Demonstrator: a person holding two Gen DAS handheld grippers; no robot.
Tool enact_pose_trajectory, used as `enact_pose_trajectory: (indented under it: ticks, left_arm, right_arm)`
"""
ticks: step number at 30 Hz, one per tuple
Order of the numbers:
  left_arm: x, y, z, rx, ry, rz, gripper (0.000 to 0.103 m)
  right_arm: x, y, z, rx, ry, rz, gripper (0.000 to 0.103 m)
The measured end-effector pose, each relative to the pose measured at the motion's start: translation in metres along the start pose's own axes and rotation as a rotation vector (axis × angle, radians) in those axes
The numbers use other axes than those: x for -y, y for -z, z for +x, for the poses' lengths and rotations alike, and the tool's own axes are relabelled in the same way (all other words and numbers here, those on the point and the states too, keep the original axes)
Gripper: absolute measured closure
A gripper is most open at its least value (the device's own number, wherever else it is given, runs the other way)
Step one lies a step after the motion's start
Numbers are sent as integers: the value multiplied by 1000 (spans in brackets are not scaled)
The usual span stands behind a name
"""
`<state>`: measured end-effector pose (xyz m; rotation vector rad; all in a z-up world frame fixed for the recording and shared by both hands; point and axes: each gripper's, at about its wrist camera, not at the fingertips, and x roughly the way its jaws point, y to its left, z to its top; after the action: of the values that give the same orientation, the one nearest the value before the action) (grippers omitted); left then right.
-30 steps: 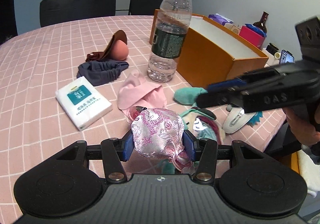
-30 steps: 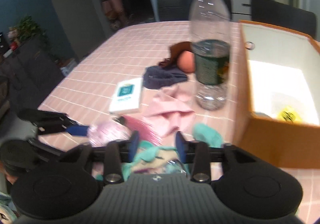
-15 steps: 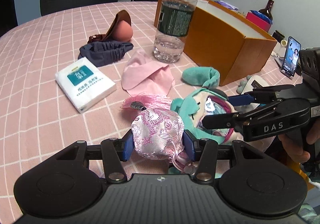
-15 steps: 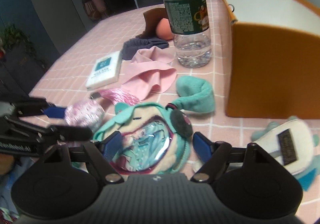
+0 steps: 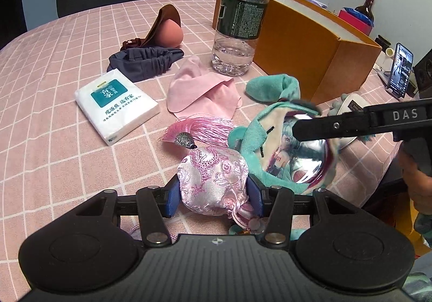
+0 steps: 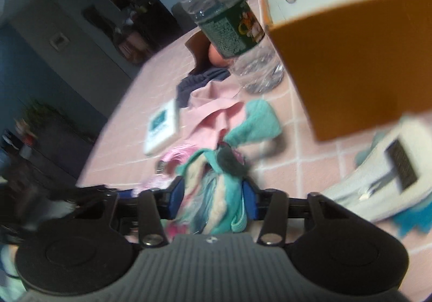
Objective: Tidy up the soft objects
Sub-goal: 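Carry the pink pouch with the left tool while the right tool carries the teal plush over the box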
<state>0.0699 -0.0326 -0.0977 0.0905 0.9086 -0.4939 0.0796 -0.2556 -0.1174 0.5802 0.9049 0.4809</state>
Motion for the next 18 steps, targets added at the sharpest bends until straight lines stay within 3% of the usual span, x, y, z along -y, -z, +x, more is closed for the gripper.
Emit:
enact_pose_trajectory:
  ticks: [2, 9, 18]
  left_arm:
    - [1, 0, 1, 1, -4, 5, 45]
    - [1, 0, 1, 4, -8, 12, 45]
    - [1, -3, -10, 42, -29, 27, 46]
  right_arm:
    - [0, 5, 6, -47, -61, 58, 74]
    - [-15, 8, 15, -43, 19, -5, 80]
    - [-27, 4, 9, -34, 36, -67, 86]
